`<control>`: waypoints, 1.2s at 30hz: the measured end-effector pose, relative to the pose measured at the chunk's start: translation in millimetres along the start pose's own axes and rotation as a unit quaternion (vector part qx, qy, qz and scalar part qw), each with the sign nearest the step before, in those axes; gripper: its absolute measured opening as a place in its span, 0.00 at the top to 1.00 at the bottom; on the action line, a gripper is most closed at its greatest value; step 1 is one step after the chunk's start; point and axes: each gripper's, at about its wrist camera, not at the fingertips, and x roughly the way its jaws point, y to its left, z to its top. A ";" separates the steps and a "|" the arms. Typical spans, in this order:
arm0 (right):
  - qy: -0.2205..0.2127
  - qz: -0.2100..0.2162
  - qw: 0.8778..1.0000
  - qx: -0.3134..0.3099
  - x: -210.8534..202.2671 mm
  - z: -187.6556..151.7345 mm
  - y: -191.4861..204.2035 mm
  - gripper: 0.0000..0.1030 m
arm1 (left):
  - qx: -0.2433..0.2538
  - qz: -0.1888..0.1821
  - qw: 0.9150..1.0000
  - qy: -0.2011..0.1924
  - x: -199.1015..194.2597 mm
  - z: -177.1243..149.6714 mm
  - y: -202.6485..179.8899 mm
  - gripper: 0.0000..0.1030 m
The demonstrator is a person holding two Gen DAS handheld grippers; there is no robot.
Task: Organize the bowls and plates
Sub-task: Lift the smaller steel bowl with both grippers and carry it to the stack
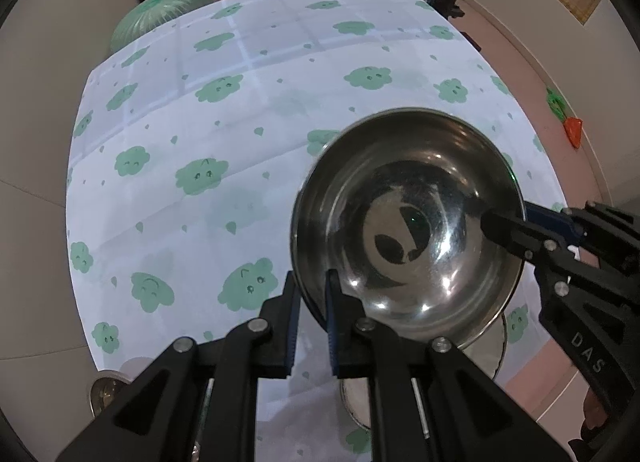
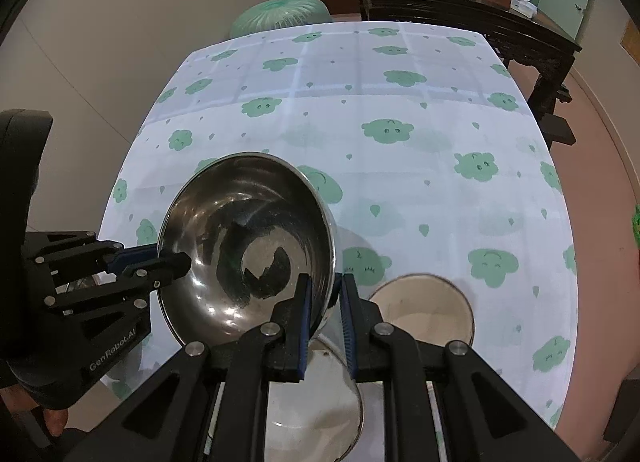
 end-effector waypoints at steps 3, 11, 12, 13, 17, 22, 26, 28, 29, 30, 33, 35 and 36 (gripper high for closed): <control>0.000 0.000 1.000 0.005 -4.0 -6.9 1.4 0.85 | 0.004 -0.005 1.000 -0.001 -3.5 -4.8 -2.2 0.91; 0.006 -0.011 1.000 0.018 -12.1 -27.4 1.2 0.85 | 0.019 -0.013 1.000 0.002 -6.5 -17.5 -13.0 0.91; 0.006 -0.012 1.000 0.019 -12.9 -29.4 0.9 0.85 | 0.021 -0.014 1.000 0.003 -6.8 -18.6 -14.1 0.91; 0.007 -0.013 1.000 0.020 -13.6 -31.1 0.8 0.85 | 0.023 -0.015 1.000 0.003 -7.2 -19.9 -15.5 0.91; 0.008 -0.016 1.000 0.025 -17.0 -37.9 -0.9 0.85 | 0.030 -0.018 0.999 0.004 -9.1 -24.3 -19.0 0.91; 0.012 -0.015 0.999 0.029 -18.0 -46.5 -1.9 0.85 | 0.033 -0.019 0.999 0.007 -8.5 -29.9 -21.5 0.91; 0.014 -0.015 0.999 0.031 -18.9 -52.5 -0.4 0.85 | 0.036 -0.020 0.999 0.010 -7.4 -36.2 -23.1 0.91; 0.016 -0.015 0.999 0.032 -19.2 -55.8 -0.3 0.85 | 0.037 -0.021 0.999 0.013 -6.3 -40.0 -24.0 0.91; 0.017 -0.015 0.999 0.032 -18.9 -56.9 -0.2 0.85 | 0.037 -0.022 0.999 0.014 -5.8 -41.5 -24.7 0.91; 0.018 -0.015 0.999 0.032 -18.6 -58.7 -0.1 0.85 | 0.038 -0.022 0.999 0.015 -5.3 -43.4 -25.3 0.91; 0.022 -0.015 0.999 0.036 -17.4 -64.8 0.0 0.85 | 0.043 -0.022 0.999 0.019 -3.6 -48.5 -27.0 0.91; 0.024 -0.015 0.999 0.037 -17.2 -69.0 0.2 0.85 | 0.045 -0.023 0.999 0.021 -2.7 -51.0 -27.9 0.91; 0.025 -0.015 0.999 0.038 -17.1 -70.7 0.2 0.84 | 0.046 -0.023 0.998 0.021 -2.3 -52.1 -28.3 0.91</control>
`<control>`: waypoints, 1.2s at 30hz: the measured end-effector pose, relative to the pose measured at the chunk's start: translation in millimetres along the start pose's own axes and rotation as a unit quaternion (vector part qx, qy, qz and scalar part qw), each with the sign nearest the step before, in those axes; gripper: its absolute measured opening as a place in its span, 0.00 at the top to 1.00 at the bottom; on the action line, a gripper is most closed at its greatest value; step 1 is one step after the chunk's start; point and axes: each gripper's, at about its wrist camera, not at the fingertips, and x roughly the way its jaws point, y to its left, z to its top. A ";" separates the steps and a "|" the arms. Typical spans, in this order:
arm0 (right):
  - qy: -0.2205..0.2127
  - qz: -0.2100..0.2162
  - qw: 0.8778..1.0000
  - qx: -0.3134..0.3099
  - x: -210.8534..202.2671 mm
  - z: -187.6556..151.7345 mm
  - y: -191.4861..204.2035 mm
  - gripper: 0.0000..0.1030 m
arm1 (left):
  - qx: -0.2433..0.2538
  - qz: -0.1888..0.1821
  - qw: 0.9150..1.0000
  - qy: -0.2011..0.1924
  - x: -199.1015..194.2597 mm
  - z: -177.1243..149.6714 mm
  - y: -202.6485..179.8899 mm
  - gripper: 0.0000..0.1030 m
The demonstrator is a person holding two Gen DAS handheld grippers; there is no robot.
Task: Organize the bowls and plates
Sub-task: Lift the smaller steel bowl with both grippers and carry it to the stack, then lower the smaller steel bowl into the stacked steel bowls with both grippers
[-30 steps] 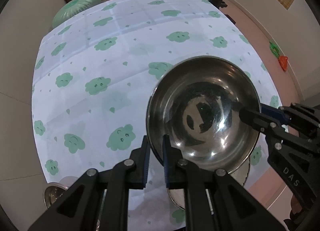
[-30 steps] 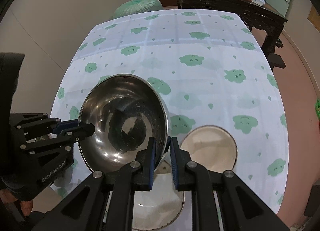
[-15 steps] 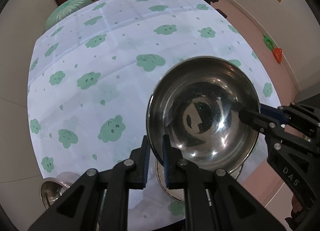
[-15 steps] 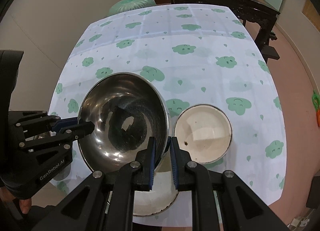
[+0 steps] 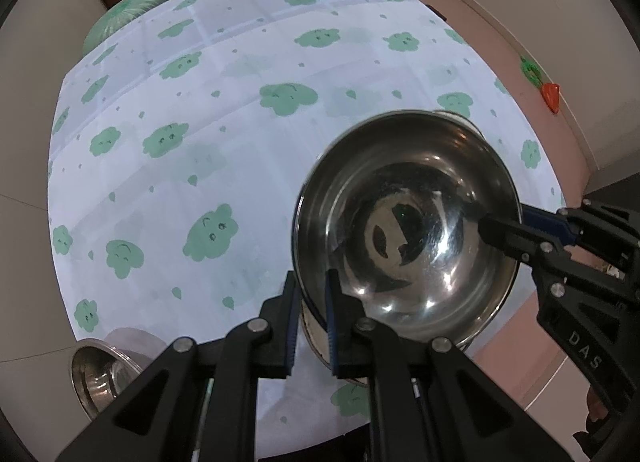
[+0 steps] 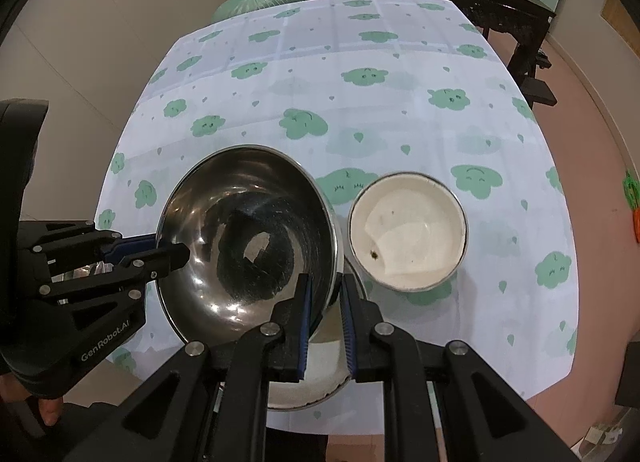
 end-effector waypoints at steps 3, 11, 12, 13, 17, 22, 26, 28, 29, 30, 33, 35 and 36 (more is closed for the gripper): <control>0.004 -0.002 1.000 0.002 1.1 -4.4 0.3 0.84 | 0.005 0.000 1.000 0.002 0.9 -3.0 -2.8 0.91; 0.012 -0.006 1.000 0.011 4.2 -14.5 -0.8 0.84 | 0.013 -0.003 1.000 0.009 5.0 -7.6 -7.7 0.91; 0.013 -0.006 1.000 0.011 4.9 -15.8 -0.9 0.84 | 0.014 -0.003 1.000 0.009 5.5 -8.3 -8.4 0.91; 0.014 -0.006 1.000 0.012 5.4 -17.1 -1.1 0.84 | 0.015 -0.004 1.000 0.010 6.2 -9.3 -9.1 0.91; 0.017 -0.006 1.000 0.015 6.9 -21.8 -1.6 0.84 | 0.019 -0.005 1.000 0.014 8.8 -11.5 -10.3 0.91; 0.023 -0.006 1.000 0.016 10.3 -25.9 -2.1 0.84 | 0.022 -0.006 1.000 0.017 11.2 -13.2 -11.6 0.91; 0.030 -0.005 0.999 0.016 13.9 -30.3 -2.0 0.84 | 0.024 -0.005 1.000 0.020 15.1 -15.6 -11.4 0.91; 0.033 -0.005 0.999 0.016 15.4 -32.0 -1.5 0.84 | 0.024 -0.006 0.999 0.024 17.6 -17.4 -11.6 0.91; 0.034 -0.004 0.999 0.016 16.3 -32.8 -1.3 0.84 | 0.024 -0.006 0.999 0.025 18.5 -17.5 -11.4 0.91; 0.035 -0.004 0.999 0.016 16.9 -33.1 -1.2 0.84 | 0.024 -0.007 0.999 0.026 19.5 -17.9 -11.2 0.91; 0.038 -0.004 0.999 0.016 18.3 -33.4 -0.7 0.84 | 0.024 -0.009 0.999 0.029 20.8 -18.3 -10.8 0.91; 0.039 -0.005 0.999 0.016 19.1 -33.8 -0.9 0.84 | 0.025 -0.010 0.999 0.029 20.9 -18.4 -10.7 0.91; 0.040 -0.005 0.999 0.016 19.6 -34.1 -0.9 0.84 | 0.025 -0.011 0.999 0.030 21.0 -18.4 -10.5 0.91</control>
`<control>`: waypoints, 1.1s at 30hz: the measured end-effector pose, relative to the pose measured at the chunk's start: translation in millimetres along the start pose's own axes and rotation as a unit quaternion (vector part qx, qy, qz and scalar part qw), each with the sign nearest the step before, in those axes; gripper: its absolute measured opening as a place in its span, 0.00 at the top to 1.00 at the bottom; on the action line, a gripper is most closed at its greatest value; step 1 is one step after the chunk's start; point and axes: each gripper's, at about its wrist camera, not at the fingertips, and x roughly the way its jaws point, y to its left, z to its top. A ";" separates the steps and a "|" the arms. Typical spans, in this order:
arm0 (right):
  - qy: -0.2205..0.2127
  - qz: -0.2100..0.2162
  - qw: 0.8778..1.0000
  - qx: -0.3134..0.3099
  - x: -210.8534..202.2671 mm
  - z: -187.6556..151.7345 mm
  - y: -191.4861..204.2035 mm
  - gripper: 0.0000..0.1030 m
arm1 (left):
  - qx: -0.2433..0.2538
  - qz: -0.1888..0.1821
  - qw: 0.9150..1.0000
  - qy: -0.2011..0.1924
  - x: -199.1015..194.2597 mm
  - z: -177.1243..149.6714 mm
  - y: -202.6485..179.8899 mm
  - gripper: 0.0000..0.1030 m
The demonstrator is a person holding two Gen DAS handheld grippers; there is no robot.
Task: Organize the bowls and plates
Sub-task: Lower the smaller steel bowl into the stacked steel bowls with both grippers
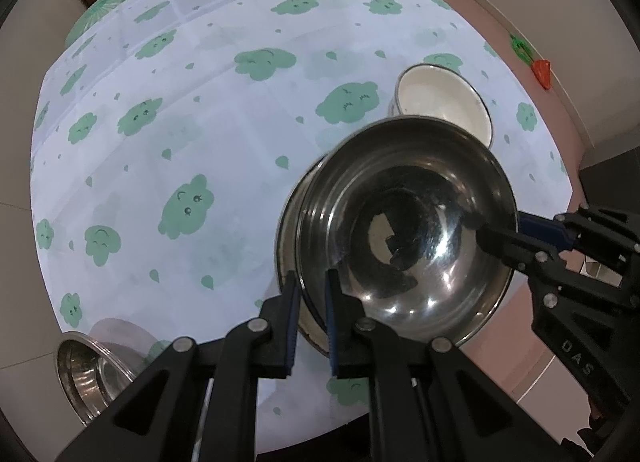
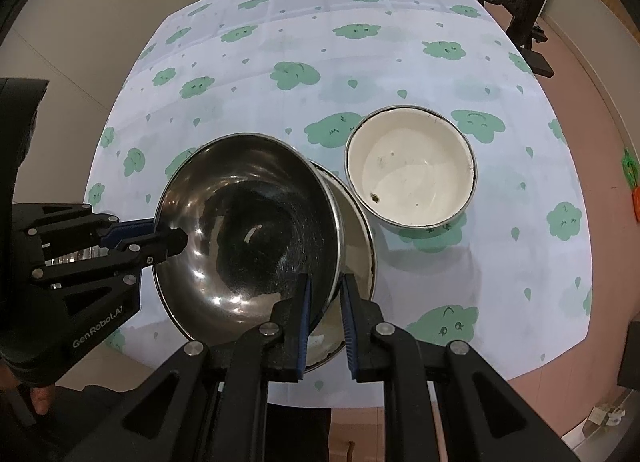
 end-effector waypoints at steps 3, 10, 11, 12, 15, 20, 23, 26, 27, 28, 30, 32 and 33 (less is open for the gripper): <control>0.003 0.001 1.000 0.002 2.6 -1.7 -0.4 0.84 | -0.001 -0.001 1.000 0.001 0.9 0.6 0.6 0.91; 0.010 0.001 1.000 0.003 7.5 -4.0 -0.1 0.84 | 0.001 -0.002 1.000 0.006 5.4 -1.6 0.2 0.91; 0.011 0.001 1.000 0.002 8.2 -4.0 -0.1 0.84 | 0.001 -0.003 1.000 0.007 6.3 -2.1 0.1 0.91; 0.012 0.001 1.000 0.003 8.9 -4.2 -0.1 0.84 | 0.002 -0.003 1.000 0.008 7.1 -2.5 -0.1 0.91; 0.015 0.001 1.000 0.003 10.9 -4.2 0.0 0.84 | 0.002 -0.003 1.000 0.010 9.0 -2.7 -0.1 0.91; 0.018 0.001 1.000 0.002 12.0 -4.4 -0.1 0.84 | 0.002 -0.004 1.000 0.015 13.2 -3.0 -0.7 0.91; 0.020 0.001 1.000 0.003 13.6 -4.4 -0.6 0.84 | 0.004 -0.004 1.000 0.018 15.1 -2.9 -0.9 0.91; 0.023 0.001 1.000 0.003 15.4 -4.7 -1.1 0.84 | 0.005 -0.005 1.000 0.021 16.7 -2.4 -2.1 0.91; 0.024 0.001 1.000 0.003 16.0 -4.9 -1.3 0.84 | 0.006 -0.005 1.000 0.022 17.4 -2.3 -2.5 0.91; 0.026 0.001 1.000 0.003 16.7 -5.1 -1.5 0.83 | 0.006 -0.005 1.000 0.023 18.0 -2.3 -2.7 0.91; 0.027 0.001 1.000 0.002 17.5 -5.2 -1.6 0.83 | 0.006 -0.005 1.000 0.024 19.5 -1.8 -3.4 0.91; 0.030 0.001 1.000 0.002 19.1 -5.4 -1.6 0.83 | 0.007 -0.004 1.000 0.028 21.6 -1.8 -3.8 0.91; 0.032 0.001 0.999 0.000 20.3 -5.7 -1.1 0.83 | 0.007 -0.004 1.000 0.029 22.6 -2.0 -3.5 0.91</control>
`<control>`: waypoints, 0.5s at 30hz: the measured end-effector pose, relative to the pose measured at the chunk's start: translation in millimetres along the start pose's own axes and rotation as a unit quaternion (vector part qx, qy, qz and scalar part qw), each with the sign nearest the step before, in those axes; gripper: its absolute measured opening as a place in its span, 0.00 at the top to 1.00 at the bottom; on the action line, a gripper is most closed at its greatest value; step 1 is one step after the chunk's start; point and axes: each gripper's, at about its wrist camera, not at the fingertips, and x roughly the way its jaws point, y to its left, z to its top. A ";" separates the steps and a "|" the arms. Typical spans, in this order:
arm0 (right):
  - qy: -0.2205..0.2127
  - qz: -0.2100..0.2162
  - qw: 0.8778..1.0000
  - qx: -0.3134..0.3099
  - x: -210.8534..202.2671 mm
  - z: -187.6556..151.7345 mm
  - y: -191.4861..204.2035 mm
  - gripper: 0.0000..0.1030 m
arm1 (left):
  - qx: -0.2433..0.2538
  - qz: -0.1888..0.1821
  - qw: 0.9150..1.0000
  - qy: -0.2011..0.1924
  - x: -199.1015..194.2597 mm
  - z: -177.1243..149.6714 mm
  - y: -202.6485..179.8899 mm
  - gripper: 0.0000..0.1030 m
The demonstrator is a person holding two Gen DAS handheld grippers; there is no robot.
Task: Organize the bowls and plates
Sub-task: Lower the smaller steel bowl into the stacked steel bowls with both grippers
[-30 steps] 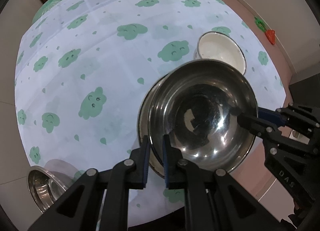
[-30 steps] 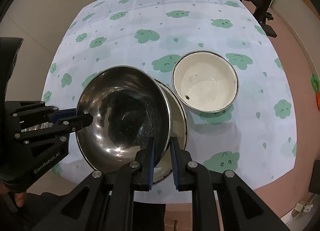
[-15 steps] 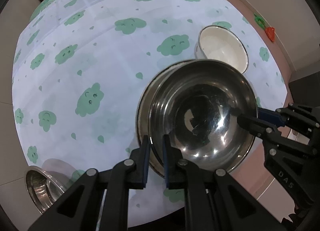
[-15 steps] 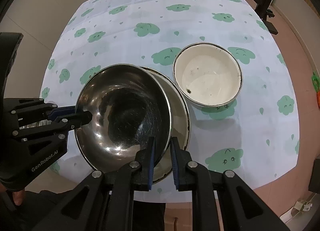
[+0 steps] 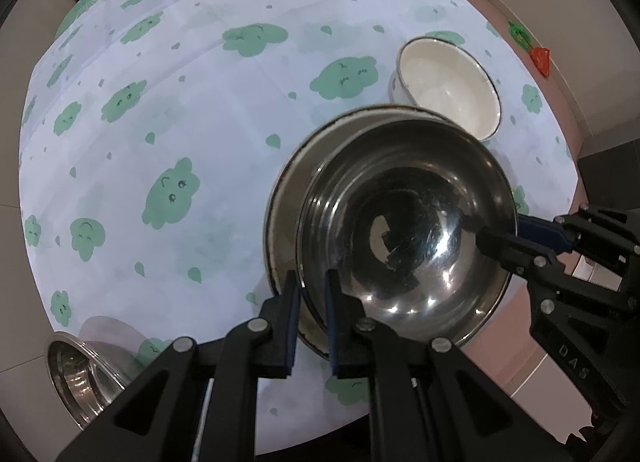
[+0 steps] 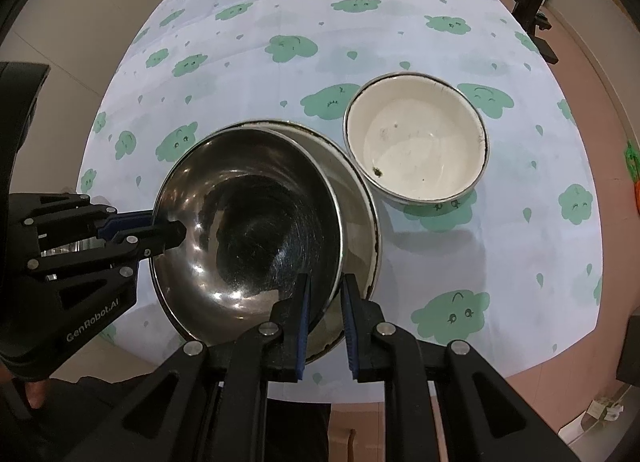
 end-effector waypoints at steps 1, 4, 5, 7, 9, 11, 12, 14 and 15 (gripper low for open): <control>0.001 -0.001 1.000 -0.002 0.8 -0.4 0.6 0.83 | 0.000 0.000 1.000 0.001 0.8 0.1 -0.3 0.91; 0.004 -0.003 1.000 -0.003 2.9 -1.5 1.1 0.83 | -0.001 -0.001 1.000 0.001 1.7 0.9 -0.2 0.91; 0.004 -0.003 1.000 -0.003 3.3 -1.6 1.1 0.83 | -0.001 0.000 1.000 0.001 2.1 1.0 -0.4 0.91; 0.005 -0.003 1.000 -0.005 3.6 -1.7 1.5 0.82 | -0.002 0.001 1.000 0.002 3.0 1.1 -0.8 0.91; 0.004 -0.004 1.000 -0.007 3.6 -1.9 1.7 0.82 | -0.001 0.001 1.000 0.002 3.2 1.6 -1.3 0.91; 0.003 -0.004 1.000 -0.008 3.7 -2.0 1.6 0.82 | -0.002 0.002 1.000 0.002 3.5 2.0 -1.6 0.91; 0.003 -0.005 1.000 -0.009 3.7 -2.1 1.6 0.82 | -0.002 0.002 1.000 0.002 3.7 1.9 -1.5 0.91; 0.002 -0.005 1.000 -0.010 3.6 -2.2 2.0 0.82 | -0.002 0.003 1.000 0.002 4.0 1.7 -1.9 0.91; 0.002 -0.005 1.000 -0.009 3.7 -2.2 1.9 0.81 | -0.003 0.003 1.000 0.002 4.2 1.7 -1.9 0.91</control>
